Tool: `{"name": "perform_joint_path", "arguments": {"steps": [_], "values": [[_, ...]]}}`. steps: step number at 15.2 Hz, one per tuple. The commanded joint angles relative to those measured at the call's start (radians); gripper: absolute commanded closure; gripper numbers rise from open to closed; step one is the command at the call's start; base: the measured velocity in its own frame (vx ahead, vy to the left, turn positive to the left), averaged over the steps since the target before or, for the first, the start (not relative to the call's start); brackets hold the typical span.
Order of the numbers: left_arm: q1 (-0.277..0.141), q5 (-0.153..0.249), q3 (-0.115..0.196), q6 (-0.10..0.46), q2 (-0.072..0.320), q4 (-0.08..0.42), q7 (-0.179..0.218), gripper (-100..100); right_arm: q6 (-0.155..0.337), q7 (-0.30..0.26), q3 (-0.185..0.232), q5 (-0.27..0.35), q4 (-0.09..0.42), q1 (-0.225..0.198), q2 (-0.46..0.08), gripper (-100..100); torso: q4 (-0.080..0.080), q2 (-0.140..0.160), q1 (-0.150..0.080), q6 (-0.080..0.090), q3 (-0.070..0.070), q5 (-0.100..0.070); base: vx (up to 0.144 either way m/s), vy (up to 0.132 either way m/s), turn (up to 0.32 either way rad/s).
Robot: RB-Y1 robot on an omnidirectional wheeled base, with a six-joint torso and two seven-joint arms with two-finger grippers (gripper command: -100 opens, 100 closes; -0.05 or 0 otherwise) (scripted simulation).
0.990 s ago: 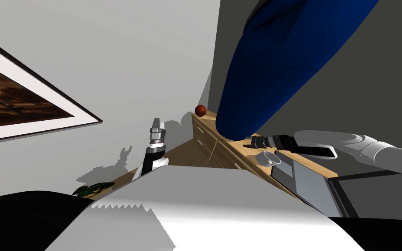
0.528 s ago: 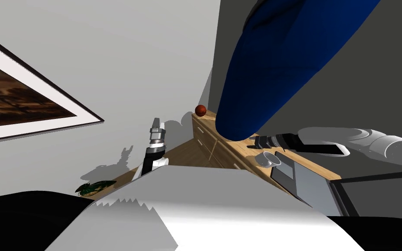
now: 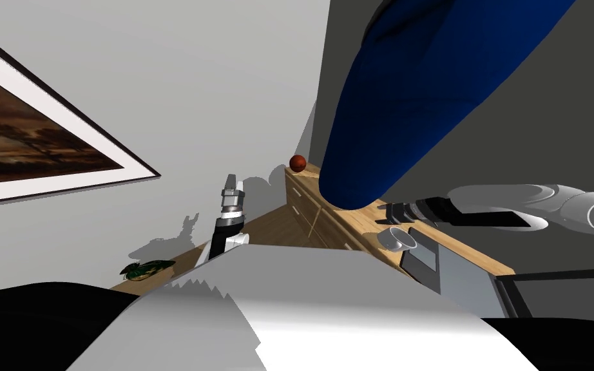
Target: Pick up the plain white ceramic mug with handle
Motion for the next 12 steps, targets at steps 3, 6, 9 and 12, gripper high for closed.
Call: {"name": "perform_joint_path", "arguments": {"steps": [3, 6, 9, 12], "values": [[0.000, 0.000, 0.000, 0.000, 0.000, 0.000, 0.000, 0, -0.014, -0.001, 0.045, 0.050, 0.045, 0.062, -0.097, -100, 0.000, 0.000, -0.001, 0.000, 0.000, 0.000, 0.001, -0.083, 0.113], [0.000, 0.000, 0.000, 0.000, 0.000, 0.000, 0.000, 0, -0.018, 0.002, 0.063, 0.064, 0.056, 0.087, -0.121, -100, 0.000, -0.001, -0.002, 0.000, 0.000, -0.001, -0.003, -0.070, 0.120], [0.000, 0.000, 0.000, 0.000, 0.000, 0.000, 0.000, 0, -0.021, 0.004, 0.081, 0.078, 0.062, 0.114, -0.136, -100, 0.000, -0.002, 0.002, 0.000, -0.001, 0.000, 0.014, -0.022, 0.072], [0.000, 0.000, 0.000, 0.000, 0.000, 0.000, 0.000, 0, -0.026, 0.009, 0.114, 0.100, 0.068, 0.166, -0.152, -100, -0.001, -0.003, 0.004, 0.000, -0.002, 0.000, 0.036, 0.003, 0.137]]}}
